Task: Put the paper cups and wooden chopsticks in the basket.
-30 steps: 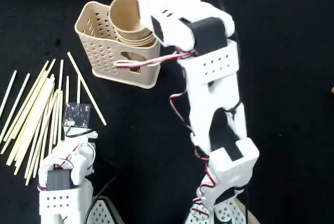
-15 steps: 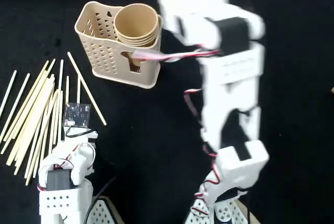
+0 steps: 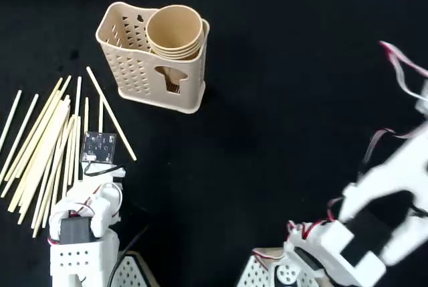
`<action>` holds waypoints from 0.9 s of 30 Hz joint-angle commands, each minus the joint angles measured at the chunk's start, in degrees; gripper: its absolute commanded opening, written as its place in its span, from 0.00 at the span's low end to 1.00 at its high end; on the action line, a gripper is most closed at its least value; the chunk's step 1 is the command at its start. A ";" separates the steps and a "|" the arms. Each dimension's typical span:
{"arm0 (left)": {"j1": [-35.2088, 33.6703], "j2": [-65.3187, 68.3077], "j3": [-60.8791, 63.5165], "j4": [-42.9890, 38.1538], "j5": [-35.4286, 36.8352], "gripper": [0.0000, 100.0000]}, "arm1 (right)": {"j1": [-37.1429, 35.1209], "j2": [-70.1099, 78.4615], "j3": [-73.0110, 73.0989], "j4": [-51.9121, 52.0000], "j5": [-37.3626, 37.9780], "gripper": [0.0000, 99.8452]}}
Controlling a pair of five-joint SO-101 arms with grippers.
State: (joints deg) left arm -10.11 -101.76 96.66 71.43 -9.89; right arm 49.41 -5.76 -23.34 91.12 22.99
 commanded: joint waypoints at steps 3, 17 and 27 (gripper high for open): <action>0.40 -0.53 0.75 0.35 0.44 0.03 | 8.09 0.31 16.22 -19.08 4.04 0.25; 0.40 -0.53 0.75 0.35 0.44 0.03 | 12.40 26.95 14.64 -41.49 4.40 0.28; 0.40 -0.53 0.75 0.35 0.44 0.03 | 12.40 45.85 -8.48 -33.49 8.97 0.11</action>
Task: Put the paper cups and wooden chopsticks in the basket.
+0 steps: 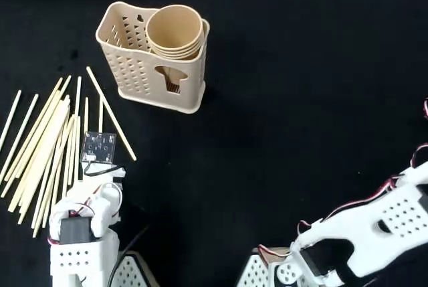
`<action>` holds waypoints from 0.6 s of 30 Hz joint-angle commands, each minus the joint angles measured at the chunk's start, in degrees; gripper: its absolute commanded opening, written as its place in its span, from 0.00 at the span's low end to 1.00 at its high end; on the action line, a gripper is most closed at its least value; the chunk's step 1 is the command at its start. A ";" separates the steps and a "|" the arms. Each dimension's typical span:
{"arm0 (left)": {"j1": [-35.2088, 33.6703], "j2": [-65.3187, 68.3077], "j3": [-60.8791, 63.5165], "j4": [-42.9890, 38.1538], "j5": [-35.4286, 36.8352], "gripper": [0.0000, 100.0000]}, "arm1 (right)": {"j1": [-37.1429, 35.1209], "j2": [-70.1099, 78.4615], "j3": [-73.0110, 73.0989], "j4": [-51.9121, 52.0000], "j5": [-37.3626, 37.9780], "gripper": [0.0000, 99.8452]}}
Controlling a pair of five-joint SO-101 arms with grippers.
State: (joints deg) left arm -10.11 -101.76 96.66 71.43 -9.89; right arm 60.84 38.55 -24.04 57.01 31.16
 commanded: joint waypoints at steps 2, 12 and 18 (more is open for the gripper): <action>0.40 -0.53 0.75 0.35 0.44 0.03 | 0.88 3.65 -10.95 0.44 1.32 0.10; 0.40 -0.53 0.75 0.35 0.44 0.03 | 0.53 7.34 -16.48 0.53 7.12 0.03; 0.40 -0.53 0.75 0.35 0.44 0.03 | 0.53 7.34 -16.48 0.70 7.65 0.03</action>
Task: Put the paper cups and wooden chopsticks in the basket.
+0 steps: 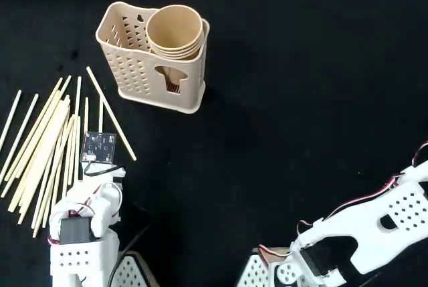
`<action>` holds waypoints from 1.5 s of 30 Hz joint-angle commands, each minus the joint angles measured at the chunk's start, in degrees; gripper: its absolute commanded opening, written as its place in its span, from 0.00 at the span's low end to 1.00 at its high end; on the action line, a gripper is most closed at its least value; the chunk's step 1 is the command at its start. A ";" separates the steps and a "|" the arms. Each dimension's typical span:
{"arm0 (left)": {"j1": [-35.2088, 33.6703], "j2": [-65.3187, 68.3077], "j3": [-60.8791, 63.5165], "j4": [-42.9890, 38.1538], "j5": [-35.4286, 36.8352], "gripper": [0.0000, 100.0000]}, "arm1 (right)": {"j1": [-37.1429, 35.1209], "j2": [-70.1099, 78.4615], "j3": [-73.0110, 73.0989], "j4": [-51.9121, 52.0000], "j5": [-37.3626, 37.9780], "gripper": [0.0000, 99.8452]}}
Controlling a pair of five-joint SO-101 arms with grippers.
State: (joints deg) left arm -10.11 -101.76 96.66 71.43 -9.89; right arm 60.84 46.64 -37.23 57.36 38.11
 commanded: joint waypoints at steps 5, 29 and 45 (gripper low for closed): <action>0.40 -0.53 0.75 0.35 0.44 0.03 | 0.44 -1.19 -3.74 4.48 0.70 0.02; 0.40 -0.53 0.75 0.35 0.44 0.03 | -21.89 -32.92 -4.62 38.68 -2.81 0.02; 0.40 -0.53 0.75 0.35 0.44 0.03 | -69.01 -70.02 -4.44 42.46 -5.54 0.01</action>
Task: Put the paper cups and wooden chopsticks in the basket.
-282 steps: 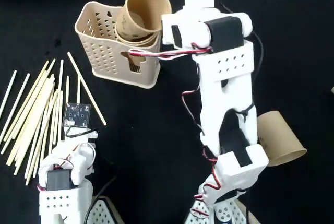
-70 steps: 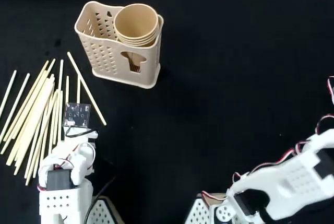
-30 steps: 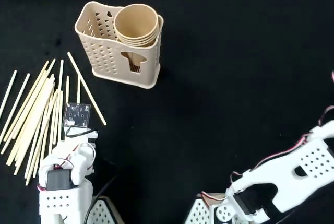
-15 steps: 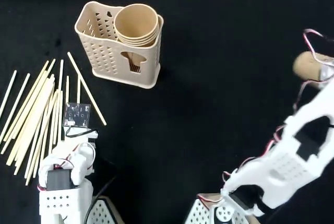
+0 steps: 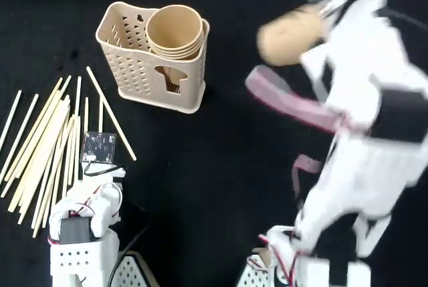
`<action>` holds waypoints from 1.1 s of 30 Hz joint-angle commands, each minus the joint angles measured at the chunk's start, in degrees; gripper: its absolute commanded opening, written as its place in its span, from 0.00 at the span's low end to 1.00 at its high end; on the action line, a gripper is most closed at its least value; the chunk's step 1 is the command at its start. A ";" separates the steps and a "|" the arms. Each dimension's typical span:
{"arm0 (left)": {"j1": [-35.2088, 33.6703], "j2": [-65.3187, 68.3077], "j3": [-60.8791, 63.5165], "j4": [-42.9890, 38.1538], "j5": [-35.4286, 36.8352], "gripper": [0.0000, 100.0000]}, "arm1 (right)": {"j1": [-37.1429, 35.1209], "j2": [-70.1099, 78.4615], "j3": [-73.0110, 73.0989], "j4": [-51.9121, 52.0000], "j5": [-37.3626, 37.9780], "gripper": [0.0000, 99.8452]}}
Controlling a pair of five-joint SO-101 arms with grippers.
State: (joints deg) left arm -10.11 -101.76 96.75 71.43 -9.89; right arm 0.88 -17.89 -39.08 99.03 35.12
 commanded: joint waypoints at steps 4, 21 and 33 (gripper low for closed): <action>0.40 -0.53 0.66 0.35 0.44 0.03 | -17.49 -7.60 -2.15 -8.79 -6.68 0.01; 0.40 -0.53 0.66 0.35 0.44 0.03 | -29.01 2.59 16.57 -34.11 5.36 0.01; 0.40 -0.53 0.66 0.35 0.44 0.03 | -24.18 4.79 16.22 -36.13 8.97 0.01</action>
State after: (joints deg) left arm -10.11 -101.76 96.75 71.43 -9.89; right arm -24.88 -13.05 -22.11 64.31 43.65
